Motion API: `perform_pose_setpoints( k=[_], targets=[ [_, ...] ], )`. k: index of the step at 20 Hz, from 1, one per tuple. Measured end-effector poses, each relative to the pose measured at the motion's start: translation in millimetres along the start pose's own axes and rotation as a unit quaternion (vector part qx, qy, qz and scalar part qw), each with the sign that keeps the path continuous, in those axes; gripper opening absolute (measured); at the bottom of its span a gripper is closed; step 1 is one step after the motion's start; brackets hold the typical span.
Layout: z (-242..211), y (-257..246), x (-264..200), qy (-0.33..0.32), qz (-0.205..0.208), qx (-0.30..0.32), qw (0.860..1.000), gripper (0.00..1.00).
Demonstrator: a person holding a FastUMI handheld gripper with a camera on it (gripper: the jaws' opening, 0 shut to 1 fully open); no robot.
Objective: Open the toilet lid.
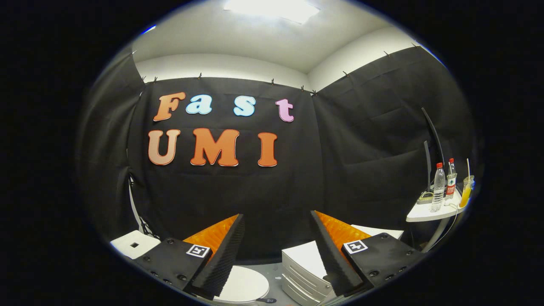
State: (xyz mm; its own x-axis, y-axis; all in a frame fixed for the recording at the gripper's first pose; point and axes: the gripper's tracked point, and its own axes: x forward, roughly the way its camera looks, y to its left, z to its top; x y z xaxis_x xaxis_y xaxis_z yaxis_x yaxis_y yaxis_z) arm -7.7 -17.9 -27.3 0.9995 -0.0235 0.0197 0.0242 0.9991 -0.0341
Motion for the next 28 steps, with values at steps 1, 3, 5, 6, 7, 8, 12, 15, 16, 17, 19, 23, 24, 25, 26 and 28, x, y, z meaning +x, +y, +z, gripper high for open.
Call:
perform_pose_setpoints(
  k=[1,3,5,6,7,8,12,15,16,17,19,23,24,25,26,28],
  targets=[
    [-2,-1,1,0.001,-0.001,0.001,1.000,0.98],
    [-4,-1,2,0.001,-0.002,0.000,1.000,0.98],
    [-7,-4,1,0.003,-0.004,-0.003,1.000,0.98],
    [-9,-5,1,0.003,-0.005,-0.005,1.000,0.98],
    [-11,-5,2,0.004,-0.005,-0.006,1.000,0.98],
    [-12,-6,3,0.004,-0.005,-0.006,1.000,0.98],
    [-16,-5,3,0.006,-0.001,-0.005,1.000,0.98],
    [-23,-6,6,0.007,0.001,-0.002,1.000,0.98],
    [-28,-7,6,0.007,0.002,-0.002,1.000,0.98],
    [-34,-8,7,0.007,0.002,-0.004,1.000,0.98],
    [-61,-13,10,0.016,0.000,-0.005,1.000,0.98],
    [-149,-16,14,0.077,0.005,0.041,0.996,0.99],
    [-170,-15,14,0.089,0.003,0.058,0.994,0.99],
    [-188,-16,15,0.100,0.001,0.072,0.992,0.98],
    [-212,-15,14,0.114,-0.005,0.078,0.990,0.98],
    [-273,-16,8,0.160,-0.010,0.088,0.983,0.99]
  ],
)
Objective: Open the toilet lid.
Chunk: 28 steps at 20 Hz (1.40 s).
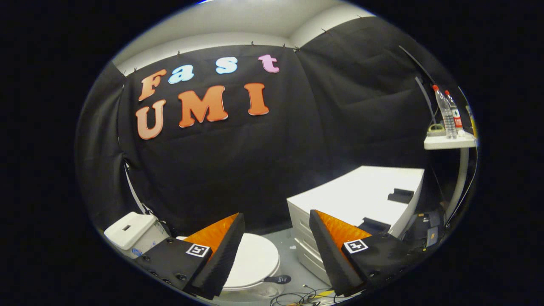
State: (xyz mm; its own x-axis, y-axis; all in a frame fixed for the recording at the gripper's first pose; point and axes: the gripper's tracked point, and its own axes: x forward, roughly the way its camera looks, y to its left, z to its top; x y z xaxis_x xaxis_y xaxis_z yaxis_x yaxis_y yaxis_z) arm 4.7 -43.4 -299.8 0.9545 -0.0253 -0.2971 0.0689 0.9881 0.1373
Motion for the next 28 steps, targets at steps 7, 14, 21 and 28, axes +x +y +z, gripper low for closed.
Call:
perform_pose_setpoints(
  k=[7,14,21,28],
  targets=[
    [-142,-18,26,0.110,-0.026,0.081,0.990,0.99],
    [-234,-47,39,0.172,-0.062,0.213,0.960,0.97],
    [-286,-37,40,0.244,-0.060,0.344,0.905,0.82],
    [-288,-30,49,0.264,-0.039,0.361,0.894,0.42]
  ],
)
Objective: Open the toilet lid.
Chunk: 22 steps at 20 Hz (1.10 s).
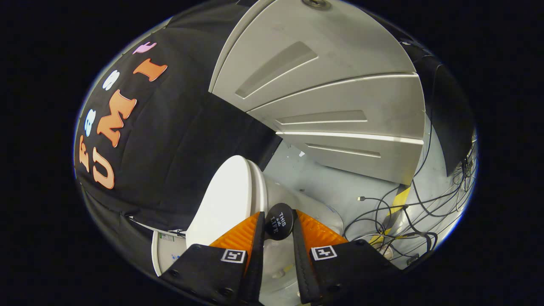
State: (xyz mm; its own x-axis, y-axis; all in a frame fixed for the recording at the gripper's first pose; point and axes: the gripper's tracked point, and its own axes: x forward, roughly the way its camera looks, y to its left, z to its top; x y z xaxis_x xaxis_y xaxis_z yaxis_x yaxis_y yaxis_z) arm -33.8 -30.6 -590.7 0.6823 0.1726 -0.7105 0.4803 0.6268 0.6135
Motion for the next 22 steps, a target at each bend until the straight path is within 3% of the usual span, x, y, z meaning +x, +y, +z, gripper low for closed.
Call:
perform_pose_setpoints(
  k=[1,5,6,10,17,22],
  targets=[
    [-3,0,1,0.004,0.001,0.009,1.000,0.42],
    [-3,8,-13,0.027,0.024,0.051,0.998,0.21],
    [2,8,-7,0.023,0.020,0.053,0.998,0.12],
    [17,17,-1,-0.020,-0.002,-0.016,1.000,0.11],
    [35,53,-22,-0.045,-0.004,-0.020,0.999,0.11],
    [49,95,-42,-0.071,-0.001,-0.058,0.996,0.08]
  ],
)
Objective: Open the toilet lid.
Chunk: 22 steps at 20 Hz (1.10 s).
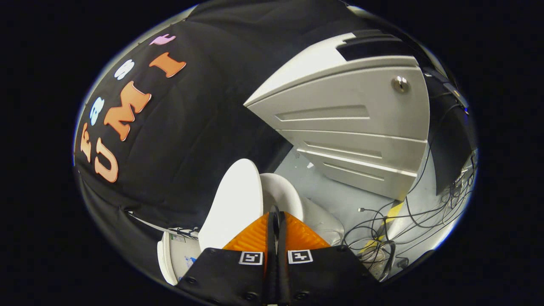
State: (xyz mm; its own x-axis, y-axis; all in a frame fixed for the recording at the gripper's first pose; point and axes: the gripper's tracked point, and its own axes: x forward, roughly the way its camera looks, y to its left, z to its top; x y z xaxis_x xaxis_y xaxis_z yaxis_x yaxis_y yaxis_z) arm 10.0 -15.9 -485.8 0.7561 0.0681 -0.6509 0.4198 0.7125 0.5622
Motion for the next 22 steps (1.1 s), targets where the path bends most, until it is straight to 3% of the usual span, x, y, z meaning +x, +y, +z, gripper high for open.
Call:
perform_pose_setpoints(
  k=[12,18,22],
  targets=[
    [24,125,-69,-0.037,0.065,-0.093,0.993,0.08],
    [18,171,-92,-0.047,0.072,-0.161,0.983,0.08],
    [19,189,-102,-0.052,0.075,-0.171,0.981,0.08]
  ],
)
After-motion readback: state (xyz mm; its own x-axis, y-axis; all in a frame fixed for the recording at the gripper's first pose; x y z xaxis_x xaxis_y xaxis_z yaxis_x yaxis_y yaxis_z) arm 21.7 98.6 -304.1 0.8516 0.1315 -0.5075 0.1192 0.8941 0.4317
